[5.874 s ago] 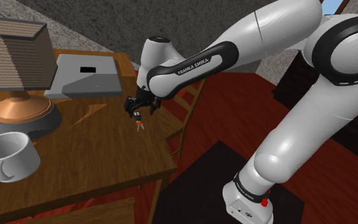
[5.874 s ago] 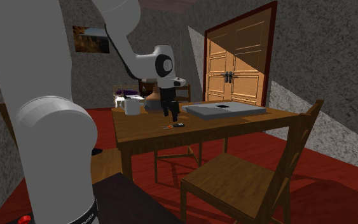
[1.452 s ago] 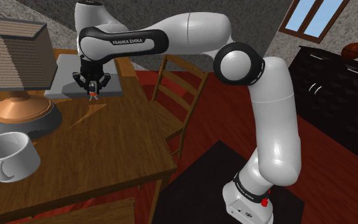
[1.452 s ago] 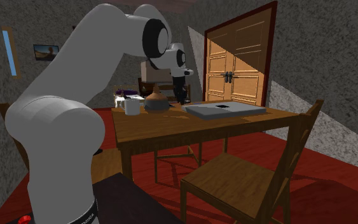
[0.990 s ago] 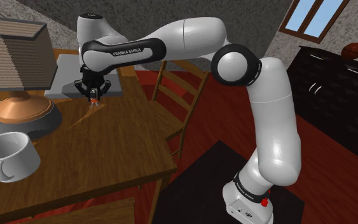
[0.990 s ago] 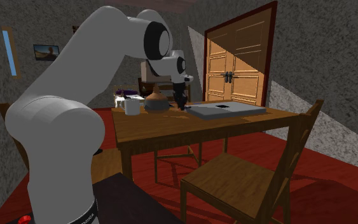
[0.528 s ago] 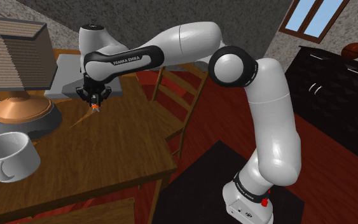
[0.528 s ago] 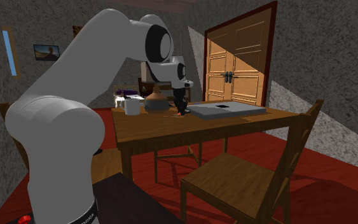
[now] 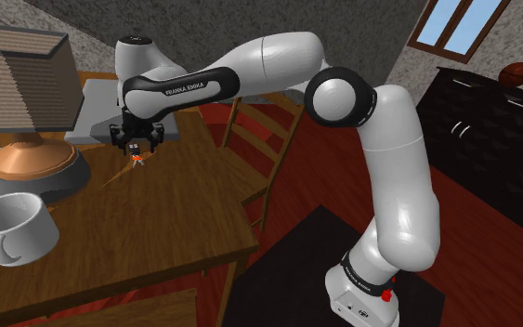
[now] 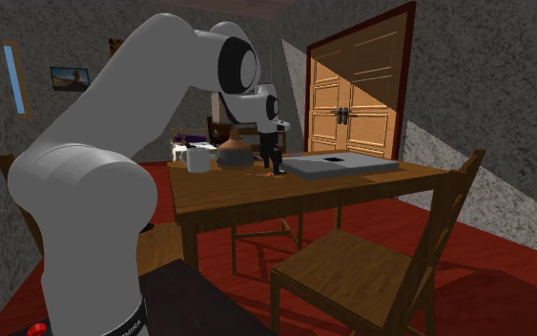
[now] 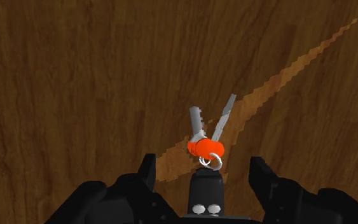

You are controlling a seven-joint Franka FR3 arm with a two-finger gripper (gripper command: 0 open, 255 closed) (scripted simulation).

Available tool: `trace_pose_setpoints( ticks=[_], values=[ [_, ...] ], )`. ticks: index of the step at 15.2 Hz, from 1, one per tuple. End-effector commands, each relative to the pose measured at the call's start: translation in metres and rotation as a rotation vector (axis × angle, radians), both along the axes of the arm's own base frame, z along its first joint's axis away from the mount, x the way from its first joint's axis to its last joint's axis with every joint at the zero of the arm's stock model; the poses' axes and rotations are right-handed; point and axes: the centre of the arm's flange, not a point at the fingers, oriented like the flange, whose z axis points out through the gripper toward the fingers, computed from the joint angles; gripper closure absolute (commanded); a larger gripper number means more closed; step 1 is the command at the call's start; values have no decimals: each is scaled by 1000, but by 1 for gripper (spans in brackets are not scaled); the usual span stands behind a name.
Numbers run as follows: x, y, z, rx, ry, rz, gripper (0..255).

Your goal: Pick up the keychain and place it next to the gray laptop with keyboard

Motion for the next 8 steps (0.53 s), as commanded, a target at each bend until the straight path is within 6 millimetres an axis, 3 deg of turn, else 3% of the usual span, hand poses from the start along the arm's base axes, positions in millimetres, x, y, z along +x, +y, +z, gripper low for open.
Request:
trace_pose_setpoints(
  ticks=[1, 4, 8],
  values=[
    [0, 0, 0, 0, 0, 0, 0],
    [0, 0, 0, 0, 0, 0, 0],
    [-7, -1, 49, 0, 0, 0, 0]
  ],
)
